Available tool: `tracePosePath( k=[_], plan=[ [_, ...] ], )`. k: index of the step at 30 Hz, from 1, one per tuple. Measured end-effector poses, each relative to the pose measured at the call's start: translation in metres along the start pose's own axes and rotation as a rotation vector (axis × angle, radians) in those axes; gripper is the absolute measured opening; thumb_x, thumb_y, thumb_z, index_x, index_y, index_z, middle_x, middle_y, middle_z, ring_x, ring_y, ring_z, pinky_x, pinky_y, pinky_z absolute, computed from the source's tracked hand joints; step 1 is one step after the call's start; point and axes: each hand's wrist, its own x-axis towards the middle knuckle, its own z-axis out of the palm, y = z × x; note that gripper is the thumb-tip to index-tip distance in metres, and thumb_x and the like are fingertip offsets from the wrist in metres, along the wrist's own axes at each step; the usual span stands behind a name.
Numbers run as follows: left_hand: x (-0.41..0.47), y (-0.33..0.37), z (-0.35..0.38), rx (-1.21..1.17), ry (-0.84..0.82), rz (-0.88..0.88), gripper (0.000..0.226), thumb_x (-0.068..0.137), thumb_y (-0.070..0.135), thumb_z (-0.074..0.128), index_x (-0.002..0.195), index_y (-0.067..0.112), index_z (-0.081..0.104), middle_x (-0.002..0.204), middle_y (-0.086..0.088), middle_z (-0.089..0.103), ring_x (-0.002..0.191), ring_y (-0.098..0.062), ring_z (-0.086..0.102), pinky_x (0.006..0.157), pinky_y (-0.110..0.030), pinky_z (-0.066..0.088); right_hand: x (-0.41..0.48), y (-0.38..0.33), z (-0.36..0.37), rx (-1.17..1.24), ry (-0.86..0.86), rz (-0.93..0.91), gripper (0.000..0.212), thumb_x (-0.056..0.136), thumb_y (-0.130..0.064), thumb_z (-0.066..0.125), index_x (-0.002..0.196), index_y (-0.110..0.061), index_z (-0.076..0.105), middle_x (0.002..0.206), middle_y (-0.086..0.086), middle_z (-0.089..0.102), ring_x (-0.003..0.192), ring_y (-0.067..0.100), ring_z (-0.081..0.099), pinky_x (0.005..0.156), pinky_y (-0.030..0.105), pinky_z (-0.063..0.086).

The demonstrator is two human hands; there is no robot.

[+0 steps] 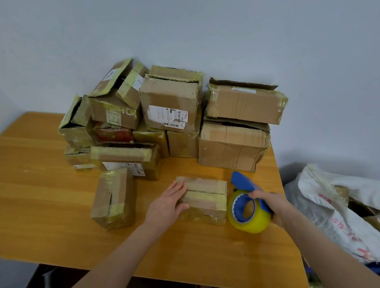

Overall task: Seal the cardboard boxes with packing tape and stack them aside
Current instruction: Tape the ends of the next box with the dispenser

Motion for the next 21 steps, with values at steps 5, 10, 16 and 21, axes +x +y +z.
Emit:
tracePosePath(
  k=[5, 10, 16, 21],
  plan=[
    [0.0, 0.001, -0.001, 0.002, 0.025, 0.013, 0.059, 0.095, 0.04, 0.051, 0.147, 0.027, 0.028, 0.155, 0.011, 0.023, 0.146, -0.006, 0.013, 0.118, -0.029, 0.021, -0.037, -0.051, -0.019, -0.296, -0.013, -0.415, 0.055, 0.074, -0.009, 0.077, 0.121, -0.014, 0.048, 0.103, 0.004, 0.057, 0.083, 0.018, 0.059, 0.064, 0.028, 0.047],
    [0.0, -0.001, 0.0, -0.047, 0.032, 0.002, 0.061, 0.093, 0.04, 0.055, 0.148, 0.027, 0.031, 0.155, 0.013, 0.025, 0.145, -0.005, 0.014, 0.116, -0.025, 0.018, -0.07, -0.08, 0.013, -0.533, -0.286, -0.612, 0.061, 0.072, -0.008, 0.078, 0.123, -0.026, 0.05, 0.109, -0.003, 0.058, 0.094, 0.013, 0.061, 0.068, 0.021, 0.047],
    [0.001, -0.003, -0.006, -0.372, 0.19, -0.098, 0.044, 0.093, 0.03, 0.06, 0.136, 0.022, 0.052, 0.147, 0.012, 0.039, 0.131, -0.004, 0.038, 0.105, -0.023, 0.034, -0.058, -0.076, 0.041, -0.759, -0.358, -0.666, 0.065, 0.069, -0.008, 0.076, 0.122, -0.025, 0.043, 0.11, 0.001, 0.054, 0.097, 0.016, 0.059, 0.079, 0.031, 0.054],
    [0.011, 0.009, -0.041, -1.012, 0.251, -0.523, 0.037, 0.095, 0.04, 0.052, 0.119, 0.012, 0.06, 0.11, -0.003, 0.065, 0.095, -0.015, 0.062, 0.073, -0.022, 0.052, -0.057, -0.077, 0.042, -0.807, -0.365, -0.671, 0.063, 0.074, -0.005, 0.076, 0.122, -0.023, 0.039, 0.108, -0.001, 0.053, 0.095, 0.013, 0.058, 0.073, 0.025, 0.052]
  ],
)
